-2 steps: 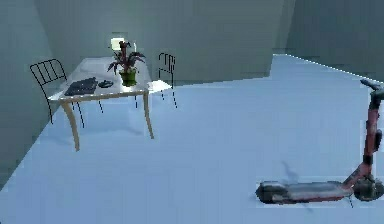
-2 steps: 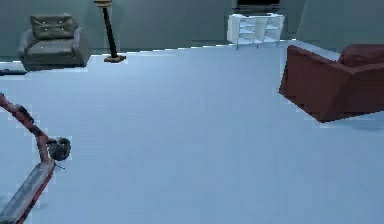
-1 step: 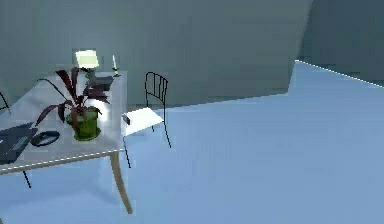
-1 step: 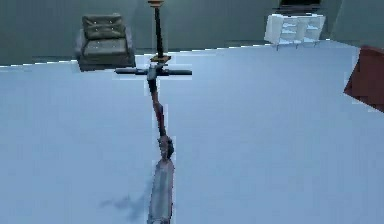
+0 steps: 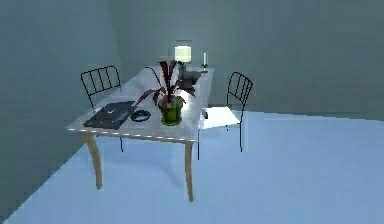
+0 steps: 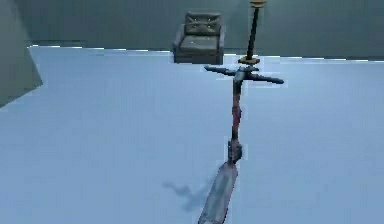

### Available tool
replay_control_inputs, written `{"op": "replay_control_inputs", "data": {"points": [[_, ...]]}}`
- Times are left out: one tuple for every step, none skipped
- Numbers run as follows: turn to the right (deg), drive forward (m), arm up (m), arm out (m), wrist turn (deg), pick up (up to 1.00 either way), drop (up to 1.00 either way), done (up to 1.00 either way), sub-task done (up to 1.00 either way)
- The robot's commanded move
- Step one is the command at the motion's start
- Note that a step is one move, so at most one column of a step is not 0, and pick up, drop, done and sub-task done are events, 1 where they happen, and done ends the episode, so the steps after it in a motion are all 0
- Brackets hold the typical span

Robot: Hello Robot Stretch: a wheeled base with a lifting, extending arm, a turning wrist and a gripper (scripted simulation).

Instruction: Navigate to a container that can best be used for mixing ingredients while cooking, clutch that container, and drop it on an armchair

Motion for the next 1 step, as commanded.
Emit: {"op": "replay_control_inputs", "data": {"points": [[0.0,0.1,0.0,0.0,0.0,0.0,0.0,0.0,0.0]]}}
